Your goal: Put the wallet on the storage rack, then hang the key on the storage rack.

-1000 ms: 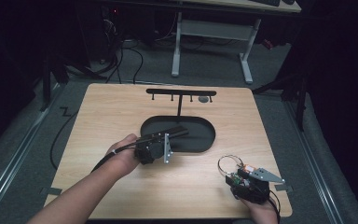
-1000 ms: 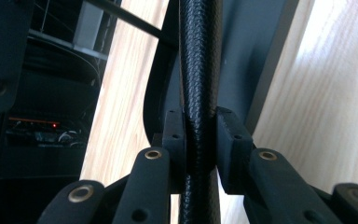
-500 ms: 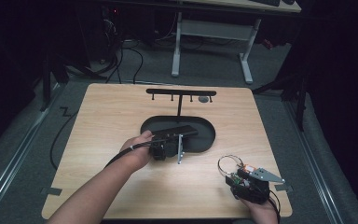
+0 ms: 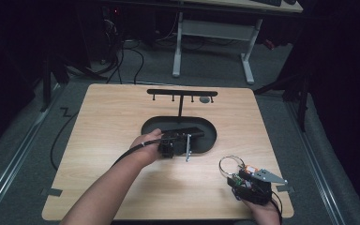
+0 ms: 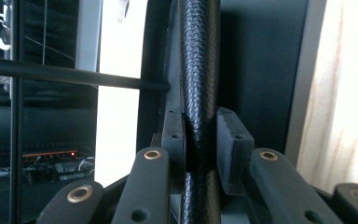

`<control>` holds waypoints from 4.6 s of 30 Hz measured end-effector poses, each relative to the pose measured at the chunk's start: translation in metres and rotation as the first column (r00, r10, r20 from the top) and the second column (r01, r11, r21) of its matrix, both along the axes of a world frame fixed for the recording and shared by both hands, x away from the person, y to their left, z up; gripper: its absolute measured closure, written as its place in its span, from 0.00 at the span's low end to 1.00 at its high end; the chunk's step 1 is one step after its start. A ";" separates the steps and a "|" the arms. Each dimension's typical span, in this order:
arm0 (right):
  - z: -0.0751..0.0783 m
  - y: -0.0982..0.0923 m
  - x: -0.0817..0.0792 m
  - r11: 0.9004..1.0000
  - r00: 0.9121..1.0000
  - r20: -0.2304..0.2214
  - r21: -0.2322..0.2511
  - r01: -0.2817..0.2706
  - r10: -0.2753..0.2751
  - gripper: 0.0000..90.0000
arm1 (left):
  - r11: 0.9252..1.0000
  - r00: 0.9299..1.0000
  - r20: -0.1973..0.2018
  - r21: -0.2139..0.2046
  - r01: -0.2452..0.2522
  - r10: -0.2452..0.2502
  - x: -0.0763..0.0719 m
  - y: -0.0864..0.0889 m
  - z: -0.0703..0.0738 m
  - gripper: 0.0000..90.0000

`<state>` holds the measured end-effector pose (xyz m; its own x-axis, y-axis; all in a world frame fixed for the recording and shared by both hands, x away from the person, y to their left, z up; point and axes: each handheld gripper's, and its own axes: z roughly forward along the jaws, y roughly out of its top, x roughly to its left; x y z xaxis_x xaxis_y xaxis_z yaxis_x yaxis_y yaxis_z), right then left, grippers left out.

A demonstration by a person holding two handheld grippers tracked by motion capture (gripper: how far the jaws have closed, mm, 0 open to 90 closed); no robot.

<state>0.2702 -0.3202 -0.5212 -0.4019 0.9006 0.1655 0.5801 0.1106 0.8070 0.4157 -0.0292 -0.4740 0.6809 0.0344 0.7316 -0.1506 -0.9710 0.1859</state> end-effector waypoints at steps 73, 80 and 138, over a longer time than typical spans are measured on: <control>0.000 0.004 -0.001 1.000 1.000 -0.002 -0.026 0.001 -0.001 0.40 | 0.764 0.869 -0.470 -0.499 -0.409 0.158 -0.105 0.172 -0.032 0.57; 0.001 0.005 0.000 1.000 1.000 0.012 -0.030 0.004 -0.003 0.39 | 0.680 0.844 -0.502 -0.553 -0.482 0.189 -0.121 0.224 -0.046 0.51; 0.034 0.067 0.090 0.725 0.831 -0.551 -0.539 -0.427 0.079 0.82 | 0.613 0.838 -0.534 -0.626 -0.482 0.113 -0.120 0.251 -0.049 0.39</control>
